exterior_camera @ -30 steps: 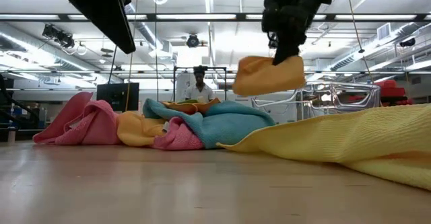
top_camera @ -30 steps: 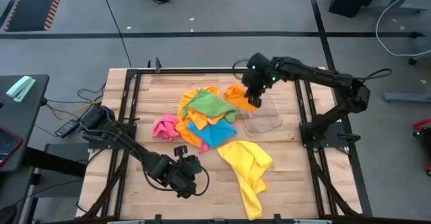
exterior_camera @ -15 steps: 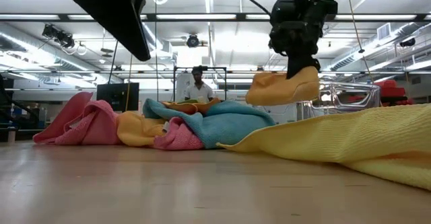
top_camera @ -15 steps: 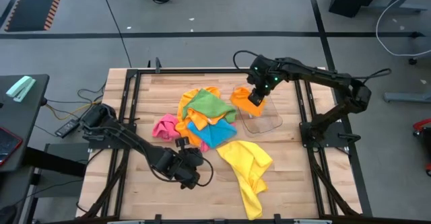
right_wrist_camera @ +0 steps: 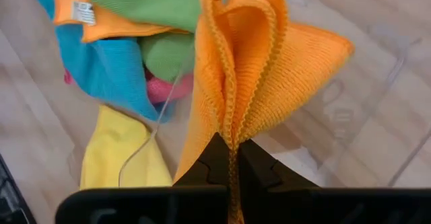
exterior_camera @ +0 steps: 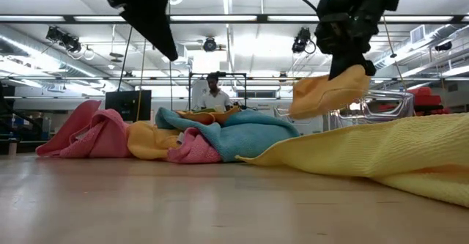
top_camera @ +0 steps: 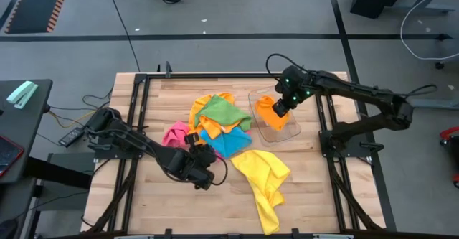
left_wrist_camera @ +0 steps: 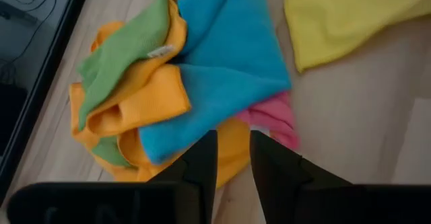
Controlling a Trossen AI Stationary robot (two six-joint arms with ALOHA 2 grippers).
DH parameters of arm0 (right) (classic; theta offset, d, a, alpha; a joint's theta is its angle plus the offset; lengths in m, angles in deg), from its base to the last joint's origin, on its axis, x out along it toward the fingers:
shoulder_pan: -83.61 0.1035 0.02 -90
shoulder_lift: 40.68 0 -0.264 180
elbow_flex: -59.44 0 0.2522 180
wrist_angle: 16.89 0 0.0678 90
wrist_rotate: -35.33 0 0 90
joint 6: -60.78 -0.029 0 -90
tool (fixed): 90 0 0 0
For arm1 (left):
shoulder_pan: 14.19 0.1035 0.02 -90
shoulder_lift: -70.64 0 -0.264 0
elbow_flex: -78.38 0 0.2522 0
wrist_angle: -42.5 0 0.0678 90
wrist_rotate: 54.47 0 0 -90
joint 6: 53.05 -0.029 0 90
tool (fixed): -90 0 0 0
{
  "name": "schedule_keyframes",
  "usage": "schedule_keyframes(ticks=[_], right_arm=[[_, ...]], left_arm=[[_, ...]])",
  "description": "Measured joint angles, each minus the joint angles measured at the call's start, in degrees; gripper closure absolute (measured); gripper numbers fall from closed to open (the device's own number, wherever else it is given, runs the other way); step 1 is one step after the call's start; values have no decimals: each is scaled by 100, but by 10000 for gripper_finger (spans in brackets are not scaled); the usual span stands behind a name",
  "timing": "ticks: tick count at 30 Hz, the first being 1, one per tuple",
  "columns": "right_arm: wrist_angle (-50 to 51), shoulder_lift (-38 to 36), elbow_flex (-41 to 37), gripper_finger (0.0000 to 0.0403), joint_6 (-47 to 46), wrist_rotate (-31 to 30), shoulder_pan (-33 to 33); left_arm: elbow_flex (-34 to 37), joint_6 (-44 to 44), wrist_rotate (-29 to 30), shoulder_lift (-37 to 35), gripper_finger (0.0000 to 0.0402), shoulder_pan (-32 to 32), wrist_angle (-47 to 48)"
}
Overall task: Fold microfiber towels
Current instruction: Put the bottom orange towel into the transparent bin
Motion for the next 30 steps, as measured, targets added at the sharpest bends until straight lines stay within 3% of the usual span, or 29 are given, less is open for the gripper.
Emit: schedule_keyframes(ticks=[9,19,24,30], right_arm=[[-1402,-127,-1067,392,-1188,-14,144],[-1618,-123,-1176,392,-1175,-79,25],[-1543,-123,-1155,392,-868,49,-91],[-697,-63,-607,392,392,477,-342]], left_arm=[[0,-187,-191,2,352,300,-159],[0,-237,-219,-13,380,455,-147],[0,-252,-219,-15,388,480,-141],[2,-333,-233,-17,386,505,-121]])
